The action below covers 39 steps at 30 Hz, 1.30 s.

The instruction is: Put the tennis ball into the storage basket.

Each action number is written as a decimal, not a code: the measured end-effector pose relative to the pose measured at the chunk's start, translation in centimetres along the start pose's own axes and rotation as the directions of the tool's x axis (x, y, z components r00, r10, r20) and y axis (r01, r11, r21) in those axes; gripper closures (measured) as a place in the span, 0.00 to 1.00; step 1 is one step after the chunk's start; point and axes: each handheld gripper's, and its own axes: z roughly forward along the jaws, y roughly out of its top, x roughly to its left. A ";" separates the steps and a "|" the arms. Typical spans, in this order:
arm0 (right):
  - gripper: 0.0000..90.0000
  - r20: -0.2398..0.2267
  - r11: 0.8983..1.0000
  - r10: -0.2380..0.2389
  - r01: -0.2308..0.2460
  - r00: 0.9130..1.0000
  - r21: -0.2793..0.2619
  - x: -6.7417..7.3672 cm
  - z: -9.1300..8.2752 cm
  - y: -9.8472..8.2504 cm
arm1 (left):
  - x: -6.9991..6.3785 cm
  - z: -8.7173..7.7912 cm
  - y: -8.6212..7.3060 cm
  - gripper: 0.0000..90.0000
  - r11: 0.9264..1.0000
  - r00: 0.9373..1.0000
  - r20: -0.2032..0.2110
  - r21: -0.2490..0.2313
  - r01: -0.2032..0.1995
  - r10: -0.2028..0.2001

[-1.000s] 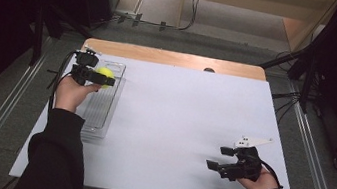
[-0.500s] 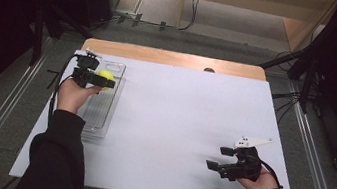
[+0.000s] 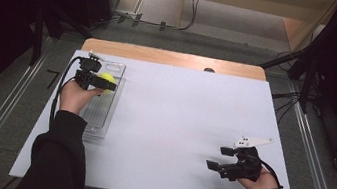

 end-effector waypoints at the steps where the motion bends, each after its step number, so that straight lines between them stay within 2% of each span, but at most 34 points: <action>1: 0.19 0.000 1.000 0.000 0.000 1.000 0.000 0.0 0.0 0.0 | 0.0 0.0 0.0 0.29 1.000 1.000 0.003 -0.001 0.002 -0.002; 7: 0.19 0.000 1.000 0.000 0.000 1.000 0.000 0.0 0.0 0.0 | -0.1 0.0 0.1 0.28 1.000 1.000 -0.001 0.001 0.006 -0.006; 10: 0.19 0.000 1.000 0.000 0.000 1.000 0.000 0.0 0.0 0.0 | 0.0 -0.3 0.1 0.26 1.000 1.000 0.012 -0.022 0.018 -0.018; 13: 0.19 0.001 1.000 0.000 0.000 1.000 0.001 0.0 0.0 0.0 | -0.1 -0.9 0.3 0.24 0.999 0.999 0.028 -0.044 0.018 -0.017; 21: 0.19 0.001 1.000 0.000 0.000 1.000 0.001 0.0 0.0 0.0 | -0.3 -1.7 0.6 0.23 0.999 0.999 0.030 -0.053 0.014 -0.013; 27: 0.19 0.001 1.000 -0.002 0.002 1.000 0.002 0.0 0.0 0.0 | -0.7 -3.0 1.1 0.23 0.998 1.000 0.024 -0.069 0.012 -0.010; 34: 0.19 0.002 1.000 0.002 -0.002 1.000 0.002 -0.1 0.0 0.0 | -1.0 -4.1 1.5 0.23 0.996 0.998 0.059 -0.085 0.023 -0.018; 37: 0.19 0.002 1.000 0.000 0.000 1.000 0.003 0.0 0.0 0.0 | -1.4 -4.7 1.7 0.23 0.995 0.995 0.094 -0.098 0.023 -0.014; 39: 0.19 0.002 1.000 0.000 0.000 1.000 0.003 0.0 0.0 0.0 | -1.5 -4.8 1.7 0.23 0.995 0.995 0.097 -0.098 0.021 -0.012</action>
